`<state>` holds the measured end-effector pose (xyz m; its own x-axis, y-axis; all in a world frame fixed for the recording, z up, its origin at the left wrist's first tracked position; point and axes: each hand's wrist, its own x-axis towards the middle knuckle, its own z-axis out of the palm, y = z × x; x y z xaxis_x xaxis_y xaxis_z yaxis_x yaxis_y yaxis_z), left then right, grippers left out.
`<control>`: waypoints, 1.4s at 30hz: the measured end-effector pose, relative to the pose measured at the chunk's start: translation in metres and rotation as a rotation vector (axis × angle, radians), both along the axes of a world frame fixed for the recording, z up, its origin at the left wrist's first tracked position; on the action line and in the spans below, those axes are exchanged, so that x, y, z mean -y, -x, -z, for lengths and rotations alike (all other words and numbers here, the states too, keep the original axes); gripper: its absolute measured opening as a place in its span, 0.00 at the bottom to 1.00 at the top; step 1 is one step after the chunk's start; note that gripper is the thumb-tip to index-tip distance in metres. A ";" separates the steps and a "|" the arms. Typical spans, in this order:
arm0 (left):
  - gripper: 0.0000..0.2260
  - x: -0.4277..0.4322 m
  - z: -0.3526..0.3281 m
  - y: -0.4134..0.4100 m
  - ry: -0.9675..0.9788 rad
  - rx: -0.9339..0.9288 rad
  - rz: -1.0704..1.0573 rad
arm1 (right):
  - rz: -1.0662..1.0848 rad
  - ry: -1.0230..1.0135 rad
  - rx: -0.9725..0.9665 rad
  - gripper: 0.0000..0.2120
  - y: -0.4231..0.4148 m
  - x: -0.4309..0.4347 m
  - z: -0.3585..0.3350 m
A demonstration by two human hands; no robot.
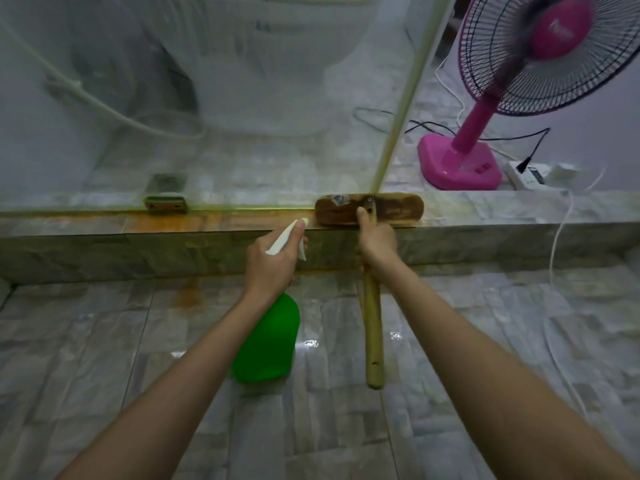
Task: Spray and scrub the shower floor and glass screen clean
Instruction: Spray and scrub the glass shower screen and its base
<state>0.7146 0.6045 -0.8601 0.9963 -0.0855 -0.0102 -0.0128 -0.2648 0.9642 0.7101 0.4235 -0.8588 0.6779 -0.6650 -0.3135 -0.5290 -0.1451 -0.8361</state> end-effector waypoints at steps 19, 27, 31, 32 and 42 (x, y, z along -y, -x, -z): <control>0.16 -0.011 0.005 0.002 0.043 -0.012 -0.038 | 0.145 -0.022 0.026 0.25 0.020 0.027 -0.005; 0.18 -0.037 0.002 0.008 0.035 -0.021 -0.032 | 0.095 -0.017 -0.014 0.29 0.019 0.028 -0.009; 0.15 -0.064 0.000 0.007 0.046 -0.027 -0.101 | 0.058 -0.060 -0.028 0.25 0.015 0.000 -0.013; 0.14 -0.071 -0.001 0.007 0.044 -0.023 -0.117 | -0.038 -0.044 -0.031 0.26 0.003 -0.026 -0.014; 0.14 -0.165 -0.008 0.014 0.038 0.003 -0.303 | -0.089 -0.136 0.025 0.28 -0.020 -0.109 -0.006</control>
<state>0.7002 0.7693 -0.8525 0.9765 0.2152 -0.0102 0.0588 -0.2207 0.9736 0.7300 0.5327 -0.8529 0.7409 -0.5547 -0.3786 -0.4978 -0.0753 -0.8640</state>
